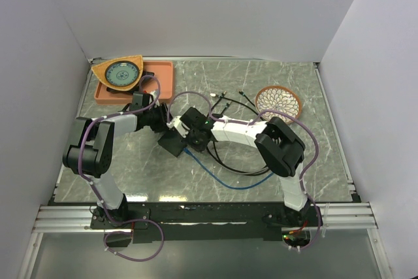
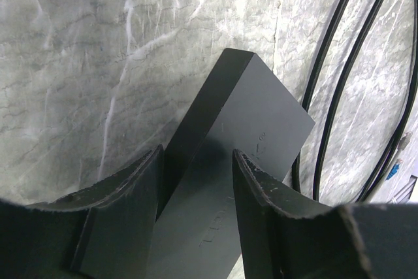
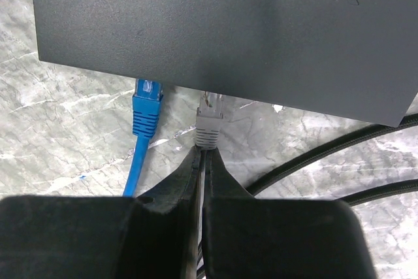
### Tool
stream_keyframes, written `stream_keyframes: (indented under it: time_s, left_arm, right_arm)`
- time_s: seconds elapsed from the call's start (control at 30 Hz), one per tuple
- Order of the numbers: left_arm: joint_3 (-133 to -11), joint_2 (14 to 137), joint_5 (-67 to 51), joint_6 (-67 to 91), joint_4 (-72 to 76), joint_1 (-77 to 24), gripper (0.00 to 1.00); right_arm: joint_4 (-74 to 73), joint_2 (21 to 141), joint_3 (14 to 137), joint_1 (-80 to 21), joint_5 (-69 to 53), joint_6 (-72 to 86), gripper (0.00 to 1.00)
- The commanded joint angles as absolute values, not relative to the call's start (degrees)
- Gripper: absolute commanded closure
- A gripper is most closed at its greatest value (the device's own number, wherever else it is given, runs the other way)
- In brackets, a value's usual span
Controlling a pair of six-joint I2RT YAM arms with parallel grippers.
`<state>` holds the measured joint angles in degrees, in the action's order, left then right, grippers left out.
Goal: Insert the plug into the switch port
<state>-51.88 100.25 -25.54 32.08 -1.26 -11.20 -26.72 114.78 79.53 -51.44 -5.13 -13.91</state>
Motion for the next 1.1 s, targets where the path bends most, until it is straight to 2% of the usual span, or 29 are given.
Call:
stream_keyframes:
  time_s: [0.0, 0.23, 1.07]
  left_arm:
    - [-51.77, 100.11, -30.32, 32.17, -0.79, -12.66, 0.50]
    - [-50.63, 99.58, -30.41, 32.43, -0.44, -12.83, 0.50]
    - [-47.02, 98.53, -31.73, 34.01, 1.76, -15.12, 0.58]
  right_arm:
    - [-19.78, 116.46, 83.41, -50.62, -4.65, -10.29, 1.00]
    - [-17.32, 115.93, 84.20, -50.62, -8.00, -6.42, 1.00]
    - [-11.43, 117.07, 88.06, -48.43, -6.86, -0.35, 1.00]
